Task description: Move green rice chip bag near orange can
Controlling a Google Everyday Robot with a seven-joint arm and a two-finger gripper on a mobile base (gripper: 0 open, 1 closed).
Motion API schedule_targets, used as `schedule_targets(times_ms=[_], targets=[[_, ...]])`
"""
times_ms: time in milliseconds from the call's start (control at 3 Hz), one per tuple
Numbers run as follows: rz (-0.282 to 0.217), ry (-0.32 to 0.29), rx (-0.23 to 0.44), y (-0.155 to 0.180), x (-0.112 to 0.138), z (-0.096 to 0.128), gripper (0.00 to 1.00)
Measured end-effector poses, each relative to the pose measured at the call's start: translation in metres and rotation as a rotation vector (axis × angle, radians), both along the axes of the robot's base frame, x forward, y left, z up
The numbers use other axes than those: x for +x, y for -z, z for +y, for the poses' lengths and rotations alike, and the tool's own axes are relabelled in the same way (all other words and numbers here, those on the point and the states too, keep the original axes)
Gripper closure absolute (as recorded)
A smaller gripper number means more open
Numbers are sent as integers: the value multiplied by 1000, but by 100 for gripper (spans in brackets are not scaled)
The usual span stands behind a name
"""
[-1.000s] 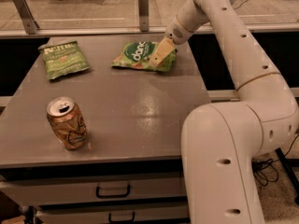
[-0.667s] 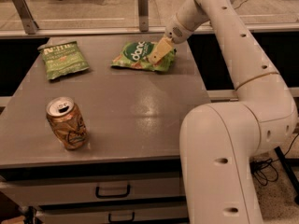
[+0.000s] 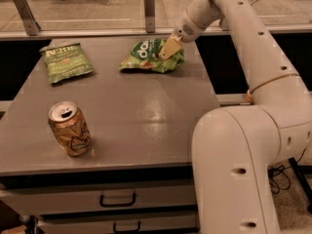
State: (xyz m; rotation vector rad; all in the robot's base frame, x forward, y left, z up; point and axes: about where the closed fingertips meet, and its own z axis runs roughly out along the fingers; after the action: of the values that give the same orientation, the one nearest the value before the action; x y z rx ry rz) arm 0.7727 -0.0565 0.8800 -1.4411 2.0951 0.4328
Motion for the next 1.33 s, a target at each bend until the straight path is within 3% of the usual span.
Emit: schedule_targets(times_ms=[333, 667, 1000, 1333], targets=[[-37, -9, 19, -21, -7, -6, 100], [-144, -2, 51, -70, -15, -26, 100], [-299, -21, 49, -133, -29, -50, 100], [-298, -21, 49, -133, -29, -50, 100]])
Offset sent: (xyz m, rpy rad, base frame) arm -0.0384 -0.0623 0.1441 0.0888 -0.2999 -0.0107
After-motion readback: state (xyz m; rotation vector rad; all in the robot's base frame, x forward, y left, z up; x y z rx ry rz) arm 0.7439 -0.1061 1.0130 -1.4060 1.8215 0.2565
